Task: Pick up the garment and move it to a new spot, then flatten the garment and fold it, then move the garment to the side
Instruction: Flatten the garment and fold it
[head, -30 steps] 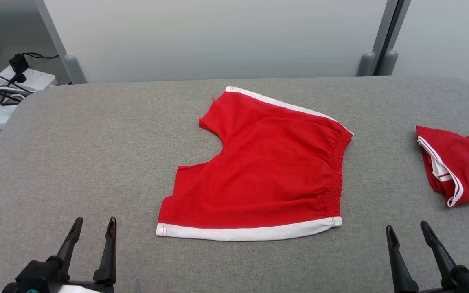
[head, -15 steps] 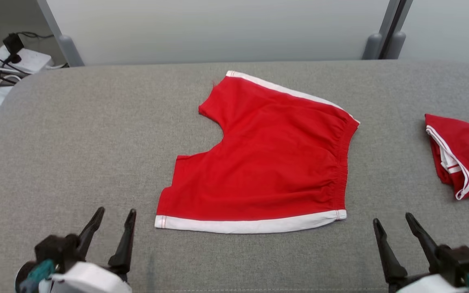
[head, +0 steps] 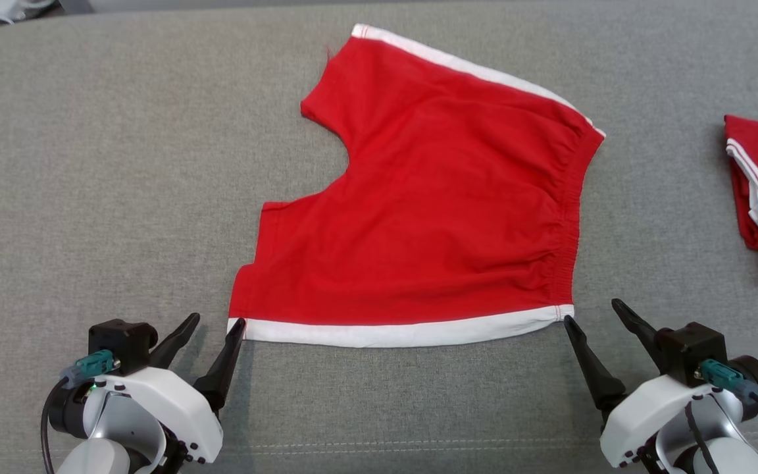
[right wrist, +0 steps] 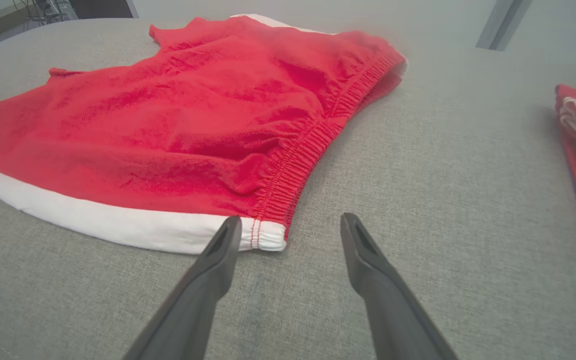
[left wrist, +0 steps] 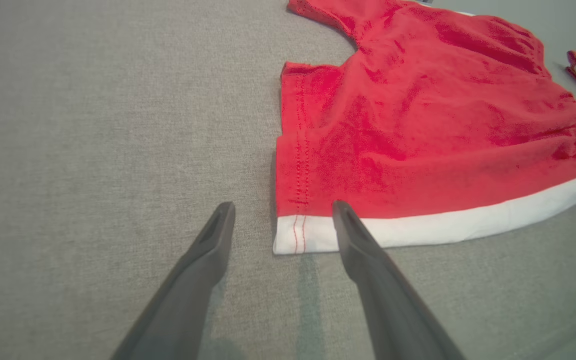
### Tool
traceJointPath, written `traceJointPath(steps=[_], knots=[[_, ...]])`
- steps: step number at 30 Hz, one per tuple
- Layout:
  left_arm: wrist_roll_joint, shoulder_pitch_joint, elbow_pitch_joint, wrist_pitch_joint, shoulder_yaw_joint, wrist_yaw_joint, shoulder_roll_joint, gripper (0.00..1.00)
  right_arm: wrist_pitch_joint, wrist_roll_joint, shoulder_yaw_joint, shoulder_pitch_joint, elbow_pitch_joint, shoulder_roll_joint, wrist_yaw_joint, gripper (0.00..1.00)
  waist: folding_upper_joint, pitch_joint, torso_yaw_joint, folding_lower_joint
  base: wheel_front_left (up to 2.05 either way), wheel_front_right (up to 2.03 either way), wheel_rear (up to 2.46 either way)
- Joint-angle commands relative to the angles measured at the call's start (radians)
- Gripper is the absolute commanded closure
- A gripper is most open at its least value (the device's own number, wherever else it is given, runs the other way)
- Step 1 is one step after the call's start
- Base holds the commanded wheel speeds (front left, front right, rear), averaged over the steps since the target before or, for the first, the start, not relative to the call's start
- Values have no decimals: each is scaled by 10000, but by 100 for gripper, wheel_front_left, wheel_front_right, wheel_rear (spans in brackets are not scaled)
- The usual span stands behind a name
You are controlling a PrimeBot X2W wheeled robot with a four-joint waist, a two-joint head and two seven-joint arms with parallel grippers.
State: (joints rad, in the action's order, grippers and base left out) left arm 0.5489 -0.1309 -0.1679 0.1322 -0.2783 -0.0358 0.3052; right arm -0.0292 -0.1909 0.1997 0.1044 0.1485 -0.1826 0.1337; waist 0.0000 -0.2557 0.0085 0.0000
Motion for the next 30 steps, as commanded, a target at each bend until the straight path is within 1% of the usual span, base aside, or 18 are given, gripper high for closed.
traceJointPath(steps=[1, 10, 11, 12, 13, 14, 18, 22, 25, 30], knots=[[120, -513, 126, 9, 341, -68, 259, 0, -9, -122, 278, 272, -124, -167, -30, 0, 0, -334, -31, 0, 0, 0, 0], [426, -742, -196, 453, 131, -319, 299, 0, 186, -231, 845, 938, 529, -222, -30, 0, 0, -875, 4, 0, 0, 0, 0], [447, -771, -202, 421, 135, -330, 287, 6, 210, -233, 887, 1014, 604, -218, -30, 0, 0, -904, 13, 0, 0, 0, 0], [492, -792, -245, 497, 96, -359, 284, 25, 203, -249, 941, 1080, 688, -219, -30, 24, 0, -932, 24, 0, 0, 0, 0], [515, -822, -263, 541, 56, -395, 295, 64, 199, -266, 993, 1144, 764, -223, -30, 64, 0, -964, 31, 0, 0, 0, 0], [567, -847, -265, 554, 34, -430, 281, 100, 224, -278, 1026, 1204, 829, -225, -30, 100, 0, -991, 36, 0, 0, 0, 0], [755, -847, -334, 881, -91, -494, 284, 100, 269, -360, 1111, 1320, 1092, -208, -30, 100, 0, -1045, 29, 0, 0, 0, 0], [801, -641, -176, 933, -115, -453, 340, 100, 291, -546, 952, 961, 1060, -143, -30, 100, 0, -997, 51, 0, 0, 0, 0], [907, -217, 151, 986, -70, -363, 414, 100, 259, -666, 762, 355, 771, -98, -30, 100, 0, -893, 68, 0, 0, 0, 0], [1230, 905, 1107, 1290, 122, -62, 656, 100, -47, -836, 476, -867, -173, -31, -30, 100, 0, -697, 70, 0, 0, 0, 0]])
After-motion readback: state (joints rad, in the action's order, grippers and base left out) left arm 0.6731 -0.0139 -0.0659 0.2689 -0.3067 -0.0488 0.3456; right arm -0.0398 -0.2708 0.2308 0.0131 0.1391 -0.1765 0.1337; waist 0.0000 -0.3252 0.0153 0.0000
